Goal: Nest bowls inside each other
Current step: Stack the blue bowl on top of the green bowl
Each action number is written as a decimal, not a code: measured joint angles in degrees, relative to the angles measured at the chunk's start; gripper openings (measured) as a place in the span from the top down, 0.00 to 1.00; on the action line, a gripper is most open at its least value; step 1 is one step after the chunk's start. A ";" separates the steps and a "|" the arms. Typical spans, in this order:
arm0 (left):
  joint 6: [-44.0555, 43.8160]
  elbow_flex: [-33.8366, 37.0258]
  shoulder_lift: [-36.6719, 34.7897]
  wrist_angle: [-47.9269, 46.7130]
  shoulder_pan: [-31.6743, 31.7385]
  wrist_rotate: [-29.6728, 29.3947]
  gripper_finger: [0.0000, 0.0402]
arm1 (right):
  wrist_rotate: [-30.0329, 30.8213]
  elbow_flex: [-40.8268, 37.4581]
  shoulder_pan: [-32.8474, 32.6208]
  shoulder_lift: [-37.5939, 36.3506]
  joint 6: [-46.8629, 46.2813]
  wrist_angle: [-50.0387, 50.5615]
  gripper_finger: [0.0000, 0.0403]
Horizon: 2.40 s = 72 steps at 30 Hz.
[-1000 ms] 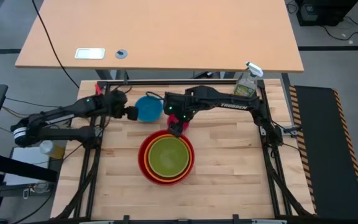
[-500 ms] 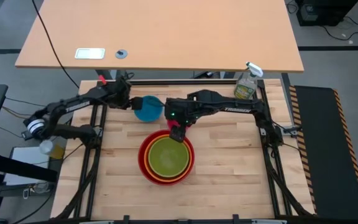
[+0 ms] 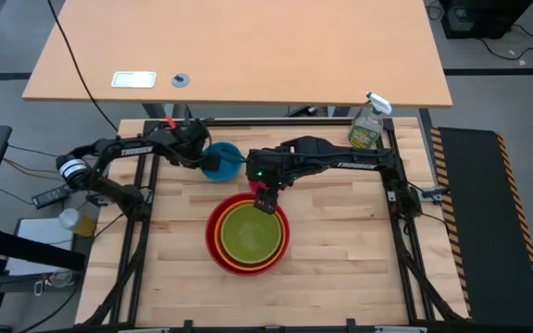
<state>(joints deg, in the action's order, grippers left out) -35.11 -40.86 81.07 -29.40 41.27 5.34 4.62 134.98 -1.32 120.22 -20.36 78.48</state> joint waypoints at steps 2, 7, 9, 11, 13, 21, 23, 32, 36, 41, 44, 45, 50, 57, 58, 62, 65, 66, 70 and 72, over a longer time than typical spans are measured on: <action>0.00 0.00 0.73 0.08 -0.44 -0.10 0.64 | 0.04 0.00 0.00 0.00 0.02 -1.11 0.39; -0.10 0.00 1.09 0.18 -1.82 -1.30 0.83 | 0.05 0.00 0.00 0.02 0.02 -2.47 0.39; -0.49 -0.14 0.92 0.89 -2.32 -1.15 0.90 | 0.12 0.00 0.00 0.02 0.02 -2.47 0.39; -0.77 -0.37 0.77 1.46 -2.57 -0.94 0.96 | 0.24 0.00 0.00 0.04 -0.03 -2.47 0.39; -1.10 -0.27 0.42 1.46 -2.62 -0.89 0.97 | 0.24 0.00 0.00 0.04 -0.33 -2.50 0.39; 0.17 0.17 -5.35 -1.64 -2.55 -1.59 0.97 | -2.11 -0.16 0.00 0.07 1.85 -2.50 0.41; 0.17 0.17 -8.47 -1.64 -2.62 -0.86 0.97 | -1.80 -0.87 0.14 0.07 2.78 -2.65 0.42; -2.86 0.11 -23.47 -1.65 -5.83 5.10 0.98 | 0.04 -2.36 2.53 -2.16 5.46 -2.33 0.47; -5.40 -1.40 -26.72 -3.69 -10.41 5.16 0.98 | 2.67 -2.36 3.64 -4.77 5.92 -1.34 0.47; -6.01 -8.53 -26.41 -7.54 -18.59 2.53 0.98 | 6.04 -2.36 5.29 -7.94 7.24 3.14 0.47; -6.10 -13.98 -24.92 -10.70 -23.92 -0.83 0.98 | 6.23 -2.36 6.63 -9.62 7.11 4.95 0.47; -6.11 -15.67 -24.35 -12.73 -25.36 -1.82 0.98 | 6.25 -2.36 7.10 -10.32 7.06 5.43 0.47; -7.05 -23.16 -19.18 -16.20 -32.98 -4.13 0.98 | 6.66 -2.34 9.22 -14.54 7.35 6.18 0.47; -7.35 -28.37 -7.79 -17.50 -44.00 -7.17 0.98 | 7.89 -2.34 11.12 -17.37 7.08 10.94 0.47; -7.34 -28.49 -6.07 -17.75 -45.07 -7.30 0.98 | 7.89 -2.34 11.30 -17.44 7.11 11.63 0.47; -7.22 -28.50 0.47 -18.17 -48.06 -8.90 0.98 | 7.54 -4.06 11.37 -18.35 7.23 10.19 0.47; -6.27 -28.50 4.56 -17.76 -49.54 -10.67 0.98 | 7.46 -5.98 11.34 -19.37 6.69 9.82 0.47; -6.09 -28.50 5.75 -17.49 -49.90 -11.61 0.98 | 7.38 -6.70 11.29 -19.47 6.63 9.43 0.47; -4.91 -28.50 9.48 -17.14 -50.29 -14.16 0.98 | 5.77 -8.30 10.78 -19.20 6.85 7.44 0.47; -4.33 -28.52 10.68 -16.87 -50.26 -15.76 0.97 | 5.21 -8.97 10.46 -19.19 6.86 5.69 0.47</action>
<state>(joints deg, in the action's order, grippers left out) -39.44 -69.38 91.75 -46.28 -8.99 -10.42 9.83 126.01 9.14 101.03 -13.50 84.17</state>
